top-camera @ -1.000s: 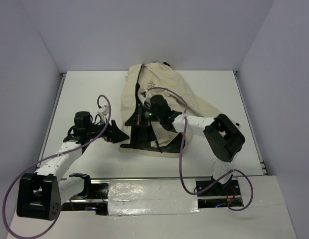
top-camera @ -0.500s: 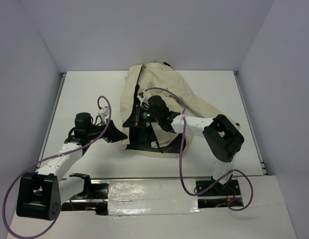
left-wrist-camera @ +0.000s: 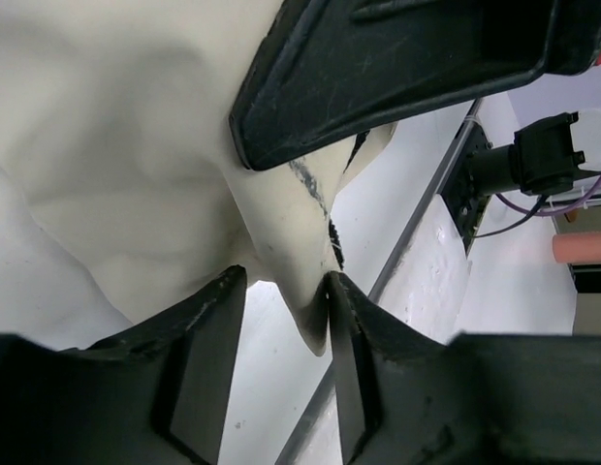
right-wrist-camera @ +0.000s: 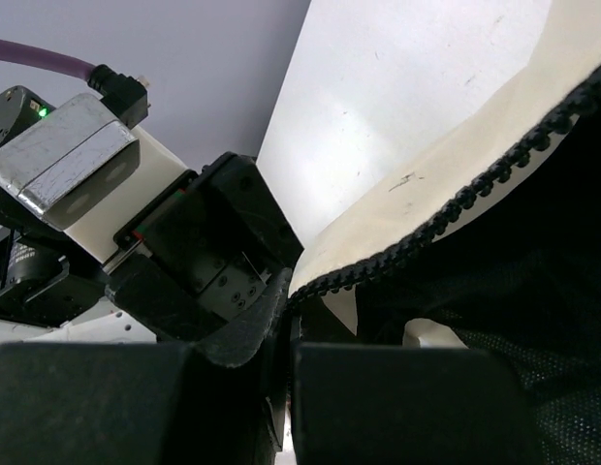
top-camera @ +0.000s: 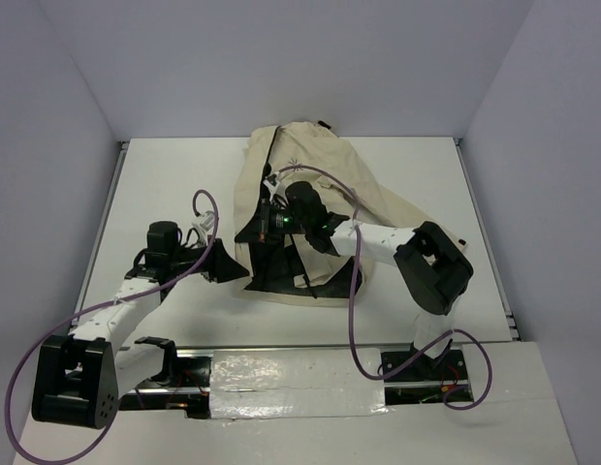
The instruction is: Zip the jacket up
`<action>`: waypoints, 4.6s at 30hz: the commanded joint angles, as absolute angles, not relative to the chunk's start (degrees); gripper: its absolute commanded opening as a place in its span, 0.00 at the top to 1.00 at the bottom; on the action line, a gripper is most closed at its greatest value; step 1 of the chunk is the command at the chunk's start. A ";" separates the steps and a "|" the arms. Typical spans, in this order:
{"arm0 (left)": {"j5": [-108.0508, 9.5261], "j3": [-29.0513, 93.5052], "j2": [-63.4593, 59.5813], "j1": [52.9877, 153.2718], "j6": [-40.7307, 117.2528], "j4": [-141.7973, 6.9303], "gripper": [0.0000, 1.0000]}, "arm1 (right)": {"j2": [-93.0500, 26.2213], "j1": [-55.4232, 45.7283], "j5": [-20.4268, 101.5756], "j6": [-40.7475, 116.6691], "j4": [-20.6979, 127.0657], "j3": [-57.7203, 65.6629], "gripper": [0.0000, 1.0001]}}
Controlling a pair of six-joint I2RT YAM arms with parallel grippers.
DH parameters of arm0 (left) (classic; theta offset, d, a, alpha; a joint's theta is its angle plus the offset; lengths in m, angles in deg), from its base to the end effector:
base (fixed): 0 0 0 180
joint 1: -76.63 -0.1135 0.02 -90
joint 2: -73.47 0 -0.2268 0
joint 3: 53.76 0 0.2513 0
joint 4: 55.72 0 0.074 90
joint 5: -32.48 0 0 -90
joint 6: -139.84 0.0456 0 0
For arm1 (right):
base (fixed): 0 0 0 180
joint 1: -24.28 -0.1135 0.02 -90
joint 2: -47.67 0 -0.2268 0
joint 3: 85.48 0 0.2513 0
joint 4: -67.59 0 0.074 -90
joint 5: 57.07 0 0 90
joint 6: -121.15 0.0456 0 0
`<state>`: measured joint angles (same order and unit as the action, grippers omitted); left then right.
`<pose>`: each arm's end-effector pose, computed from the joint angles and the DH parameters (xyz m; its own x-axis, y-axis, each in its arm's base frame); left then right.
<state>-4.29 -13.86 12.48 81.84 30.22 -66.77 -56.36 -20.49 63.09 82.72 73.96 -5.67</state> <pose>0.2260 -0.0573 0.1675 -0.7441 -0.1340 -0.6545 0.5096 0.5197 -0.6857 0.2765 0.3065 0.1957 -0.8782 0.0828 -0.4710 -0.4190 0.3413 0.8414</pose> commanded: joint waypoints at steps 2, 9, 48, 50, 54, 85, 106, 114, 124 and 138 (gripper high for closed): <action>-3.81 -14.54 12.65 82.17 29.72 -63.92 0.58 | -56.66 -20.89 62.29 83.00 77.25 -2.93 1.00; -4.00 -15.42 12.65 82.17 27.26 -61.36 1.00 | -56.84 -19.59 64.66 77.83 68.59 -1.35 0.67; -13.49 -17.44 15.02 81.90 26.90 -62.95 1.00 | -47.70 -22.21 22.75 62.43 19.94 -3.63 0.38; -13.49 -17.27 14.76 81.90 26.81 -62.86 1.00 | -47.61 -22.22 22.39 63.22 19.94 -4.16 0.39; -13.49 -17.18 14.67 81.90 27.16 -63.30 1.00 | -49.01 -22.22 21.24 63.75 18.36 -3.64 0.41; -13.31 -17.35 15.20 81.73 27.43 -63.21 1.00 | -55.61 -22.13 23.88 64.02 25.48 -8.38 0.82; -11.64 -17.44 16.51 81.82 28.84 -62.51 1.00 | -40.92 -21.07 34.78 59.62 27.67 -8.20 0.99; -12.70 -17.44 16.86 81.82 29.36 -62.86 1.00 | -48.22 -20.46 36.63 59.80 34.00 -11.46 0.95; -12.96 -17.71 17.13 81.82 29.28 -62.68 1.00 | -48.93 -20.54 37.33 60.41 34.27 -12.95 0.78; -12.96 -17.62 17.04 81.82 29.80 -63.12 1.00 | -45.06 -20.72 35.92 61.56 30.66 -14.27 0.68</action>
<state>-13.78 -18.18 16.06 82.00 27.71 -64.43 -48.60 -20.78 36.66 61.25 31.91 -14.06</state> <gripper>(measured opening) 0.037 0.317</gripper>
